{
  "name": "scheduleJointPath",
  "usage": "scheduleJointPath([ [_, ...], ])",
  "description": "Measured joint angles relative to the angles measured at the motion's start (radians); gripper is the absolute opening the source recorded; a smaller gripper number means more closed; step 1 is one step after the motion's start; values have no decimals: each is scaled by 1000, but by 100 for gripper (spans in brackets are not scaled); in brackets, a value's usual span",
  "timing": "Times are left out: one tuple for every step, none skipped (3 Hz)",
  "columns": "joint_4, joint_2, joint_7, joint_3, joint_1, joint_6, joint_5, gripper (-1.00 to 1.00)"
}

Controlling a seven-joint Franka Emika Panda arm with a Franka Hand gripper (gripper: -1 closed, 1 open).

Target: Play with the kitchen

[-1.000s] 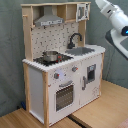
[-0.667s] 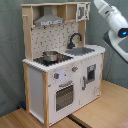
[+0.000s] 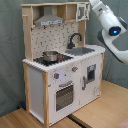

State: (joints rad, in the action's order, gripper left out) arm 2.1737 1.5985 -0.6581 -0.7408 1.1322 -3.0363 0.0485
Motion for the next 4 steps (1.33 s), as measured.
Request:
scheduleJointPath([
  [-79, -30, 97, -10, 52, 41, 1, 100],
  [-166, -56, 191, -30, 96, 103, 3, 100],
  [-224, -66, 255, -47, 120, 152, 5, 100],
  [-283, -69, 319, -67, 141, 209, 5, 100],
])
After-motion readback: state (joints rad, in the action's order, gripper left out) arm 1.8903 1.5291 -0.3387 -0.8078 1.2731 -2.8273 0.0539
